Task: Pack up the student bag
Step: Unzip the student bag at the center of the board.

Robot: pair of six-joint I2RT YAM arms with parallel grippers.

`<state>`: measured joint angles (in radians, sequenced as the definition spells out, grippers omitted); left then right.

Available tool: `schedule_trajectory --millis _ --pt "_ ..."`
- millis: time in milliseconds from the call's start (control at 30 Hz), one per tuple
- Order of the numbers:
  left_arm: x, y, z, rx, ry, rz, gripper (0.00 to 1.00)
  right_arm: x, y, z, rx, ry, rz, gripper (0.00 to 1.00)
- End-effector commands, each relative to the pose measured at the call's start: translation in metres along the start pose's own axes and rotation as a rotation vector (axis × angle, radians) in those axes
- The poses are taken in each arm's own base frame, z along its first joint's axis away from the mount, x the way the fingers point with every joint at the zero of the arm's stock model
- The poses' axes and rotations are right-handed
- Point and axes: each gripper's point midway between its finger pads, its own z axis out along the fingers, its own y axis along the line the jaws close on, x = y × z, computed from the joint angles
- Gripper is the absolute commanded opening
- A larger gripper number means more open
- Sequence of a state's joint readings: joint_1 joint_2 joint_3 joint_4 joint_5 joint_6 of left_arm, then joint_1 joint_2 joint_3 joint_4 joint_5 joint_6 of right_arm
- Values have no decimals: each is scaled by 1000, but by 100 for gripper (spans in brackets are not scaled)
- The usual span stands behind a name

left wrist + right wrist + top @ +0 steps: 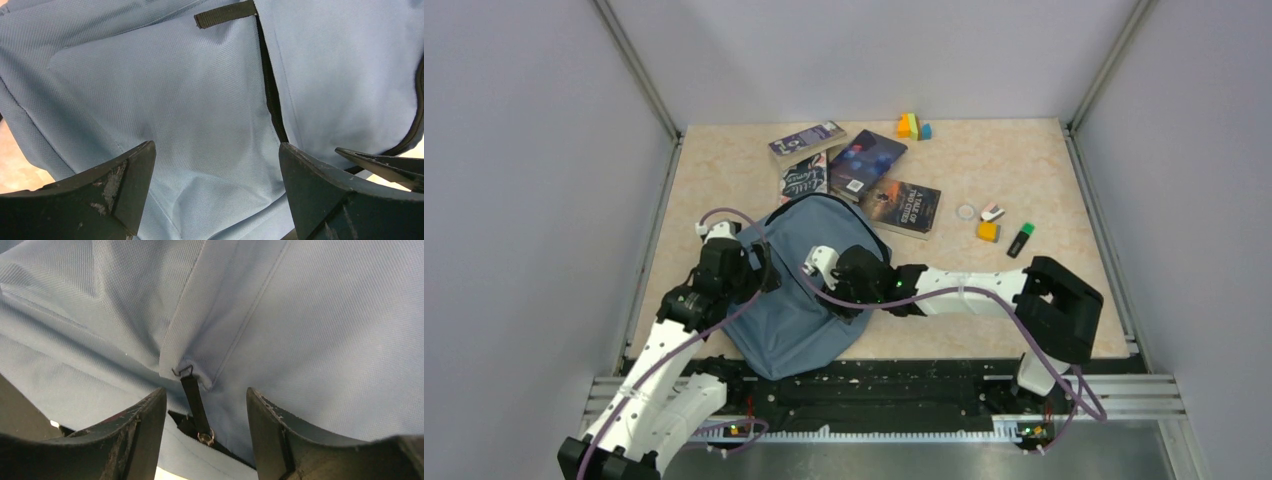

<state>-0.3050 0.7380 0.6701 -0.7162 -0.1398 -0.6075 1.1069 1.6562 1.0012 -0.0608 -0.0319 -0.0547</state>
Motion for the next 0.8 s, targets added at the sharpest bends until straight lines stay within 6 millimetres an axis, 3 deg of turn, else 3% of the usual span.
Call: schedule_trajectory --millis 0,200,367,733,767 --pt "5 -2 7 1 24 -19 97 -18 0 5 34 -9 -46 58" --pt "14 0 17 -16 65 -20 97 -9 4 15 54 30 -67 52" --pt "23 5 28 -36 88 -21 95 -5 5 15 60 38 -65 39" --pt "23 22 41 -117 46 -30 51 -18 7 6 65 -47 -38 0" --pt "23 23 41 -123 40 -34 46 -19 8 5 61 -55 -36 0"
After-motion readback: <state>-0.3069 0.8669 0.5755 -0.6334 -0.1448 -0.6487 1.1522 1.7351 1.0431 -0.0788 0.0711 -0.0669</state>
